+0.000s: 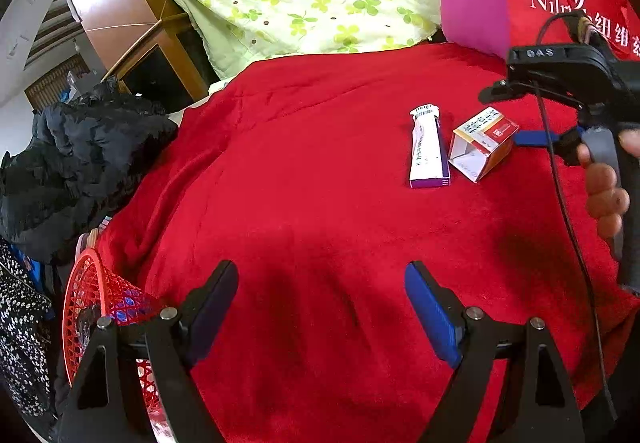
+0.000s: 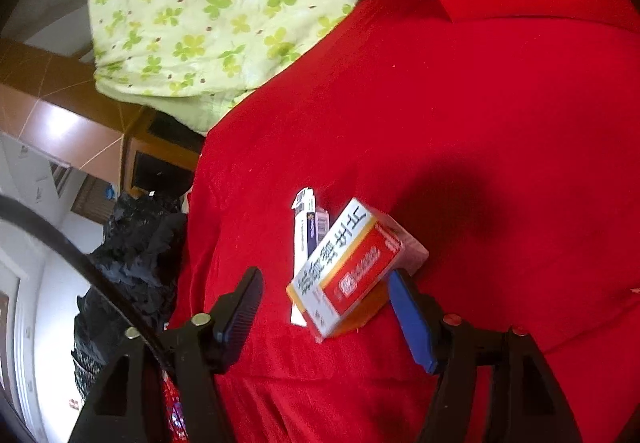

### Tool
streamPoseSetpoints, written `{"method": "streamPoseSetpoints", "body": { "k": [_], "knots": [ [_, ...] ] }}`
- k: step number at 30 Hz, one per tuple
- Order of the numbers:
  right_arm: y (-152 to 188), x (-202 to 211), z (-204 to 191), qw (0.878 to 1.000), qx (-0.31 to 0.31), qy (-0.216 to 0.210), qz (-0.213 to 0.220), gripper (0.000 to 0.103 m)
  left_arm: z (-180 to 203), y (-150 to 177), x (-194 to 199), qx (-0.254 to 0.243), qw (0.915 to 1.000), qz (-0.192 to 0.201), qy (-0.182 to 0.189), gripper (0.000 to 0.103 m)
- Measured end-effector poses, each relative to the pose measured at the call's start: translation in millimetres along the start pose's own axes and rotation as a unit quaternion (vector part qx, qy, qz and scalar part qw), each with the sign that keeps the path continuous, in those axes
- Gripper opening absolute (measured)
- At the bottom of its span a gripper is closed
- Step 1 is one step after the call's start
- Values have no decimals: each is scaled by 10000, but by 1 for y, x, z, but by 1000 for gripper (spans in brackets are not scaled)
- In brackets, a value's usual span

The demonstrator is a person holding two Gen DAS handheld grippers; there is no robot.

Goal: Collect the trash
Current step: 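Lower the right tool onto the red-and-white medicine box and close it, then grasp the white medicine tube with the left tool while the right tool holds the box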

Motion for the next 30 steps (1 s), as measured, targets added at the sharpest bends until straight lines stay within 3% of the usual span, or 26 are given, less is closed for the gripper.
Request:
{"method": "streamPoseSetpoints", "body": {
  "k": [10,18,30],
  "knots": [
    [-18,-35,-2,9979,-18,589,282,72,0,-7,-18,-41,9999,-144,-75,86],
    [-7,-41,-10,9871,733,1368,393,72,2,-15,-28,-61,9998,-190,-83,86],
    [-13,-35,-6,9926,605,1050,36,64,11,-31,-41,-149,9997,-164,133,86]
  ]
}}
Point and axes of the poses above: each gripper's, at about its wrist camera, not at the fingertips, and x roughly against the way its jaws point, z to its right, y to its underside, the point moved 6 cm from there along -x, roughly the way its jaws point, and after that the axes turned 15 degrees about -x, right-handed, at the moved point
